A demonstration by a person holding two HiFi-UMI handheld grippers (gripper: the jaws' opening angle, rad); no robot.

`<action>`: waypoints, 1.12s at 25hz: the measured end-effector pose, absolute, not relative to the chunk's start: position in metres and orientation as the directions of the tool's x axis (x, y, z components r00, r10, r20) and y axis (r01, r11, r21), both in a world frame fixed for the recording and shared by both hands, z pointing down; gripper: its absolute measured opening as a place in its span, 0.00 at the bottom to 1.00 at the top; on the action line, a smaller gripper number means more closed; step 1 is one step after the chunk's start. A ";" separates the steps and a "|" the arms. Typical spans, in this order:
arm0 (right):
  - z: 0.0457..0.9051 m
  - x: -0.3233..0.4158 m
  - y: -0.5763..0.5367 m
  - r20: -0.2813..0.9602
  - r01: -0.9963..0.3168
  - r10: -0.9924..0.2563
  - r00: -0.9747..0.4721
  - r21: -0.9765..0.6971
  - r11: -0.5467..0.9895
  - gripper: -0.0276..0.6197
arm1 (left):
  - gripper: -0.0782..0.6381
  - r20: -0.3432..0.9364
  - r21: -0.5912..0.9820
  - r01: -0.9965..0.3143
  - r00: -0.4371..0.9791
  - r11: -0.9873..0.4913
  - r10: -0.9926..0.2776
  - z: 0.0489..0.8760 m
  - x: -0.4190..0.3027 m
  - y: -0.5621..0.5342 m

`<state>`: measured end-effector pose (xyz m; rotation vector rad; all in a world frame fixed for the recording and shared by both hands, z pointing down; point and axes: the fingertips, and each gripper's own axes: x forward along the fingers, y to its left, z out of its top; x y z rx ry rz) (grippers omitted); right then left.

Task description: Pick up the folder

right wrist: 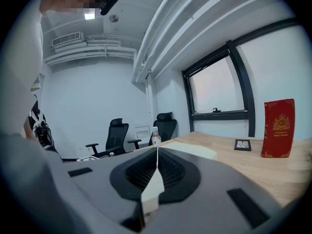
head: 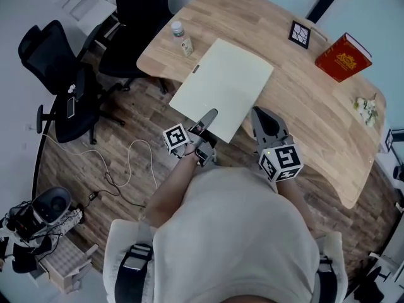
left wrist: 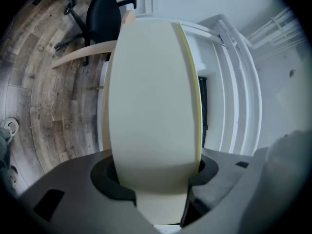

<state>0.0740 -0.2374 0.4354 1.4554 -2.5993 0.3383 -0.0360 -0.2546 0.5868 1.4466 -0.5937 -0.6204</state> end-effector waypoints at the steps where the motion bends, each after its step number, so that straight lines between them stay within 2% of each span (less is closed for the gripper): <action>1: 0.435 0.075 -0.234 0.230 -0.851 -0.819 -0.525 -0.128 0.509 0.07 | 0.51 -0.012 0.999 0.037 0.707 0.020 -0.707 0.582 -0.036 -0.251; 28: 0.428 0.131 -0.143 0.173 -0.849 -0.835 -0.522 -0.195 0.491 0.07 | 0.51 -0.125 0.991 0.110 0.615 -0.072 -0.779 0.514 -0.031 -0.131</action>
